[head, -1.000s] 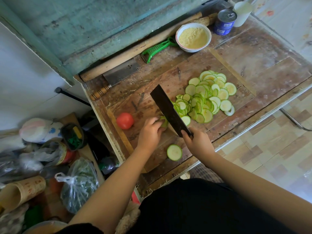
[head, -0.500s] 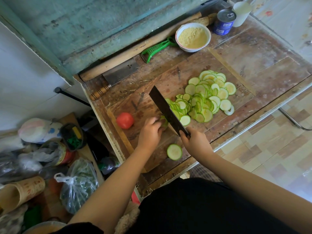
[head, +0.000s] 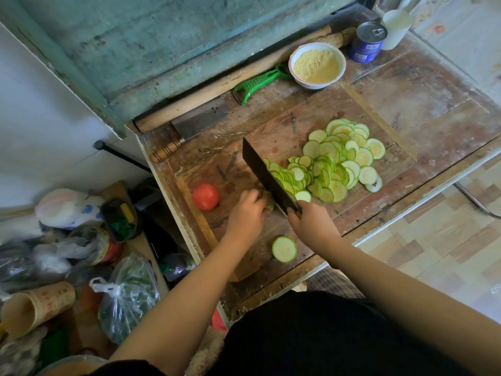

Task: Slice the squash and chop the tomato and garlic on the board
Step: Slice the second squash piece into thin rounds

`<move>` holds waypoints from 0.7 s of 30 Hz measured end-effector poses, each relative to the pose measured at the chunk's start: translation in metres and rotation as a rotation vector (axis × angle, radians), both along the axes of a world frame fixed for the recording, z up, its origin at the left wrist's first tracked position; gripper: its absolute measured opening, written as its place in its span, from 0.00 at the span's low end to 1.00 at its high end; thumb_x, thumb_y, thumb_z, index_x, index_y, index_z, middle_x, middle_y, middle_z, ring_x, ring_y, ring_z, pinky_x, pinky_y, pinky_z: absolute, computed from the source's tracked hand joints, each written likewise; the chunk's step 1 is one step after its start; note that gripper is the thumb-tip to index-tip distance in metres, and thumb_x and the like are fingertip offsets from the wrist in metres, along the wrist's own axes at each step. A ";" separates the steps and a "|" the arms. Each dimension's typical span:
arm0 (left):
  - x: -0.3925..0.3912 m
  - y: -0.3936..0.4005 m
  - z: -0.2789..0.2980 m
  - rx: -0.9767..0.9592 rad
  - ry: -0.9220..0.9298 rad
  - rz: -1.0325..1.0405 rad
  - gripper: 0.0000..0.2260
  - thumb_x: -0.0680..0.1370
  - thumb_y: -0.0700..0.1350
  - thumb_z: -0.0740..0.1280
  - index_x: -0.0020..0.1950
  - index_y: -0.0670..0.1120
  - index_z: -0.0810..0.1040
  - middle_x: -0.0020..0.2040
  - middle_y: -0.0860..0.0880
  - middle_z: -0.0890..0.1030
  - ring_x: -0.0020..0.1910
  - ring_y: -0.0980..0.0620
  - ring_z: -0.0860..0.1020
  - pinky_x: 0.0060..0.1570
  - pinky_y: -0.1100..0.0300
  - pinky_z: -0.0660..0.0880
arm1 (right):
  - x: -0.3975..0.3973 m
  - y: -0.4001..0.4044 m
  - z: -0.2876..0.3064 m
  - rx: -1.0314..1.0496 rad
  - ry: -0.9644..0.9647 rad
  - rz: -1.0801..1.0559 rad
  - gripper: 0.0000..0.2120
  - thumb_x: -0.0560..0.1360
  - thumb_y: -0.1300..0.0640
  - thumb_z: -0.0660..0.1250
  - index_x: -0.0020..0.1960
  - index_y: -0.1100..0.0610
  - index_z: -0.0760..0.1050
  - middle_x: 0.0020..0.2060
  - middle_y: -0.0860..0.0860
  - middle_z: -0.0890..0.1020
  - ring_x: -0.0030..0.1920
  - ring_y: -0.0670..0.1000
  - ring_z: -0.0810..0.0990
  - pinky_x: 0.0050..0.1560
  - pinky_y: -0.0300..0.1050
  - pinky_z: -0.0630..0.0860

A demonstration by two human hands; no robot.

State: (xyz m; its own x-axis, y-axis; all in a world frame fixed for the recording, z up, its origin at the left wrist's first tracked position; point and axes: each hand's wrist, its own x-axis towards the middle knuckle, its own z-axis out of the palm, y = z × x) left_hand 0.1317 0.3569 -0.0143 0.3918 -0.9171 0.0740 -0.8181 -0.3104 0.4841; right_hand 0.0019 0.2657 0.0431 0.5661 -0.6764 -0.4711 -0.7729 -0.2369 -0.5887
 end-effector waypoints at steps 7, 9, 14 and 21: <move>0.002 0.002 -0.009 -0.017 0.013 0.003 0.14 0.70 0.37 0.70 0.56 0.40 0.81 0.48 0.42 0.78 0.50 0.43 0.73 0.37 0.49 0.79 | -0.024 0.011 -0.003 -0.050 -0.077 -0.044 0.10 0.79 0.56 0.62 0.45 0.62 0.76 0.24 0.46 0.70 0.26 0.46 0.69 0.26 0.40 0.62; 0.003 0.002 -0.010 -0.026 0.008 0.004 0.13 0.72 0.39 0.67 0.56 0.40 0.81 0.47 0.42 0.78 0.50 0.46 0.70 0.37 0.51 0.79 | -0.024 0.013 -0.002 -0.043 -0.079 -0.046 0.10 0.79 0.56 0.61 0.45 0.62 0.76 0.24 0.46 0.70 0.26 0.46 0.70 0.25 0.38 0.63; 0.002 0.003 -0.010 -0.024 0.001 0.016 0.17 0.74 0.47 0.59 0.56 0.42 0.81 0.47 0.43 0.78 0.50 0.48 0.69 0.35 0.54 0.77 | -0.024 0.014 0.002 -0.047 -0.077 -0.042 0.11 0.79 0.55 0.61 0.47 0.62 0.77 0.25 0.47 0.72 0.28 0.51 0.73 0.28 0.43 0.66; 0.003 0.004 -0.012 -0.030 -0.012 -0.005 0.14 0.70 0.36 0.73 0.55 0.42 0.82 0.48 0.42 0.79 0.49 0.42 0.75 0.34 0.53 0.77 | -0.023 0.014 0.003 -0.029 -0.055 -0.046 0.11 0.79 0.55 0.61 0.50 0.61 0.77 0.27 0.49 0.74 0.29 0.50 0.73 0.26 0.38 0.66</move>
State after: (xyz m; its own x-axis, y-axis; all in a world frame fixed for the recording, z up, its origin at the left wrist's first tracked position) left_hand 0.1348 0.3612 -0.0268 0.3858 -0.9165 0.1058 -0.8253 -0.2916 0.4836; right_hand -0.0216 0.2802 0.0465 0.5581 -0.7156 -0.4200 -0.7504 -0.2193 -0.6235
